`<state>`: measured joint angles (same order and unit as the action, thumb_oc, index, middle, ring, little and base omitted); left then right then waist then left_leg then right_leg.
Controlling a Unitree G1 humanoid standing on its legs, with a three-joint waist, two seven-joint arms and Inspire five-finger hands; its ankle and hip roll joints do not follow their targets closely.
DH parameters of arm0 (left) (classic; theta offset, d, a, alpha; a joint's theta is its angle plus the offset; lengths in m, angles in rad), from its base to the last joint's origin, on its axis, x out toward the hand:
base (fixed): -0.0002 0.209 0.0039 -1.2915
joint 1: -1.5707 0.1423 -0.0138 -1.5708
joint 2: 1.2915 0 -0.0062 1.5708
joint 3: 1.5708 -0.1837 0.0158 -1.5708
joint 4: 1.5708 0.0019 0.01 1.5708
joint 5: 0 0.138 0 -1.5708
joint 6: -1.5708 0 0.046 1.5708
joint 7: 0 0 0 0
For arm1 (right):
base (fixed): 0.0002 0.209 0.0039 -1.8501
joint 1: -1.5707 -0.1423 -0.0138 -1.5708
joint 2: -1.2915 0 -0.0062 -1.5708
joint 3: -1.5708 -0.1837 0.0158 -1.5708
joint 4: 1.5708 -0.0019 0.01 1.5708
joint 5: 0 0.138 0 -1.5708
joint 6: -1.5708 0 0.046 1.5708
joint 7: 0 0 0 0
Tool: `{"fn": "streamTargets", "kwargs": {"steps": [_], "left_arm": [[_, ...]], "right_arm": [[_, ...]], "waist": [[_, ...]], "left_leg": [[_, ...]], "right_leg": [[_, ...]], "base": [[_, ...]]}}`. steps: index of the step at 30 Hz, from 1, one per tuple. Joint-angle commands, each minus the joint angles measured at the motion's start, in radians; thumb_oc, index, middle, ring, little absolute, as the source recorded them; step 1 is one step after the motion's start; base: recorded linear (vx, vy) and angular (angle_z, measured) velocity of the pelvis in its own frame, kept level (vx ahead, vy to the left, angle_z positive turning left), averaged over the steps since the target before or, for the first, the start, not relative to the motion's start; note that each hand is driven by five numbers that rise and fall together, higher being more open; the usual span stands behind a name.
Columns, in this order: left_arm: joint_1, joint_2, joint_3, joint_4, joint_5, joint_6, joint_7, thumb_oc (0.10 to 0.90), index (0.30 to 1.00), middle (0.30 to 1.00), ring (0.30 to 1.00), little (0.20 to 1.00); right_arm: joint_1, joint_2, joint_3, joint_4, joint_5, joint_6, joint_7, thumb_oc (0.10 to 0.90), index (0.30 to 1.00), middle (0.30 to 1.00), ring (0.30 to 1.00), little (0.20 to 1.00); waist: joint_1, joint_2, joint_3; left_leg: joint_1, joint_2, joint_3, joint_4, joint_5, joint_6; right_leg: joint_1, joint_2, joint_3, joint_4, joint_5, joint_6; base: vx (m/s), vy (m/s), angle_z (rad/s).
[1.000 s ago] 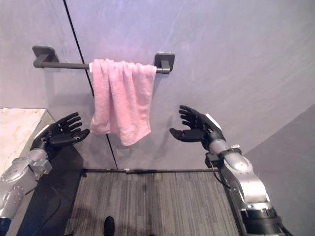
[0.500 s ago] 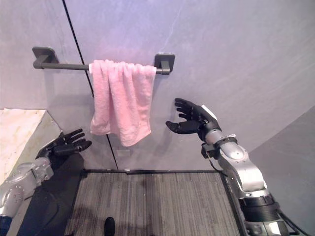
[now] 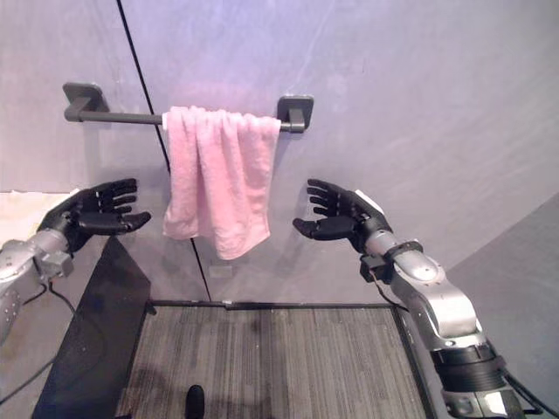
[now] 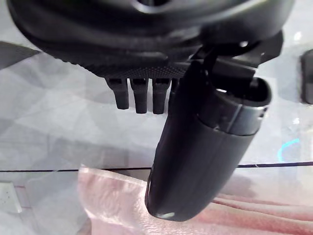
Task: Organize the bathroom.
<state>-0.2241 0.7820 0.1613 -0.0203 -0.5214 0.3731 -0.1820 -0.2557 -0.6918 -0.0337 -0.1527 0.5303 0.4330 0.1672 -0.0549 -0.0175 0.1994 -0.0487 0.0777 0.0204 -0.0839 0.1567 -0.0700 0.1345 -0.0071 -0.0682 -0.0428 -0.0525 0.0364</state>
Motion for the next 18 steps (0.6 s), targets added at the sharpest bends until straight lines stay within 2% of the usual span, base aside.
{"fn": "streamTargets", "kwargs": {"steps": [1, 5, 10, 18], "left_arm": [[-0.107, 0.055, -0.035, -0.032, 0.028, -0.135, 0.012, 0.800, 0.900, 0.900, 0.900, 0.900], [-0.129, 0.042, -0.065, -0.029, 0.027, -0.131, 0.025, 0.800, 0.900, 0.900, 0.900, 0.900], [-0.174, -0.006, -0.128, -0.022, 0.010, -0.127, 0.044, 0.800, 0.900, 0.900, 0.900, 0.900], [-0.268, -0.083, -0.239, -0.023, 0.046, -0.150, 0.064, 0.800, 0.900, 0.900, 0.900, 0.900]], "right_arm": [[-0.132, -0.025, 0.012, -0.070, 0.100, -0.074, -0.033, 0.800, 0.900, 0.900, 0.900, 0.900], [-0.154, -0.005, 0.019, -0.069, 0.152, -0.074, -0.065, 0.800, 0.900, 0.900, 0.900, 0.900], [-0.205, 0.041, 0.044, -0.068, 0.220, -0.130, -0.109, 0.800, 0.900, 0.900, 0.900, 0.900], [-0.305, 0.099, 0.098, -0.066, 0.271, -0.157, -0.157, 0.800, 0.900, 0.900, 0.900, 0.900]], "waist": [[-0.007, 0.008, -0.128], [-0.010, 0.005, -0.129], [-0.010, -0.001, -0.134], [-0.014, -0.009, -0.148]], "left_leg": [[-0.001, 0.044, 0.066, 0.015, -0.084, -0.032], [0.002, 0.045, 0.066, 0.013, -0.084, -0.031], [0.008, 0.051, 0.066, 0.009, -0.085, -0.031], [0.010, 0.060, 0.071, 0.007, -0.086, -0.031]], "right_leg": [[-0.062, 0.008, -0.057, 0.090, -0.069, 0.046], [-0.062, 0.008, -0.056, 0.092, -0.069, 0.048], [-0.062, 0.009, -0.056, 0.088, -0.065, 0.051], [-0.061, 0.008, -0.056, 0.085, -0.063, 0.054]], "base": [[0.00, 0.000, 0.00], [0.00, 0.000, 0.01], [0.00, 0.000, 0.00], [0.00, 0.000, 0.00]]}}
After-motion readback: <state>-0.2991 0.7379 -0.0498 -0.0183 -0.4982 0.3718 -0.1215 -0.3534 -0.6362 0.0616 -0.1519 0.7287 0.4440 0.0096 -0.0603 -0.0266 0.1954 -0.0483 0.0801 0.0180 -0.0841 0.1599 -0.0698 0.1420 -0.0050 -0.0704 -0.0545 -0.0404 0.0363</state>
